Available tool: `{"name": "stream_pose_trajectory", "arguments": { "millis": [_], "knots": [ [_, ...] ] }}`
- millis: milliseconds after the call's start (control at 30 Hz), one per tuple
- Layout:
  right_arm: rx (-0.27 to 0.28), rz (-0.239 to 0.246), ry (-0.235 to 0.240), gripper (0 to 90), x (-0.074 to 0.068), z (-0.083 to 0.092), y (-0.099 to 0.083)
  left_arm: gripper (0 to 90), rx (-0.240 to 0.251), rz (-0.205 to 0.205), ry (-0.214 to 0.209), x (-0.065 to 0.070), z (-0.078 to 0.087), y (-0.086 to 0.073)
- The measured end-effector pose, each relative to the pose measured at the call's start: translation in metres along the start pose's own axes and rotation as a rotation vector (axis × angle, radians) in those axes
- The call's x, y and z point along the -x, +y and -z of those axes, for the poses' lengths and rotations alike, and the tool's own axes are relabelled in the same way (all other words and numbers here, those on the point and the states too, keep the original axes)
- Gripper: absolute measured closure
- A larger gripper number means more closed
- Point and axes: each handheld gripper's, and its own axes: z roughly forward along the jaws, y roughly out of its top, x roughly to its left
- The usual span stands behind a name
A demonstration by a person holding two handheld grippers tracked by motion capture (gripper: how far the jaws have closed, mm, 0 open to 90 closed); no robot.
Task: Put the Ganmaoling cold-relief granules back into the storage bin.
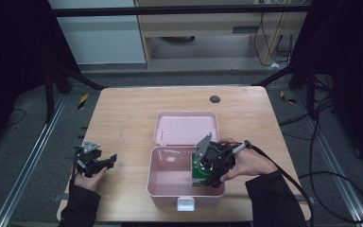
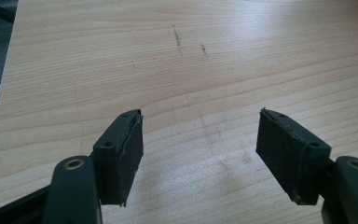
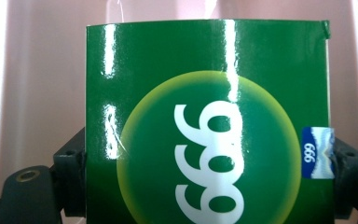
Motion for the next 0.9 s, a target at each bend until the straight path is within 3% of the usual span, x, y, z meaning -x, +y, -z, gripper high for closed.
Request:
{"name": "stream_pose_trajectory", "arguments": {
  "millis": [333,667,900],
  "knots": [
    [-0.024,0.006,0.007,15.2,0.0,-0.01,-0.001,30.9,-0.001,0.0,0.0,0.0,0.0,0.0],
    [-0.083,0.013,-0.002,14.1,0.0,-0.019,-0.002,30.9,-0.001,-0.001,-0.001,0.0,0.0,0.0],
    [-0.076,0.006,-0.007,12.0,0.001,-0.018,-0.001,30.8,-0.002,-0.002,-0.002,0.0,0.0,0.0]
  ]
}}
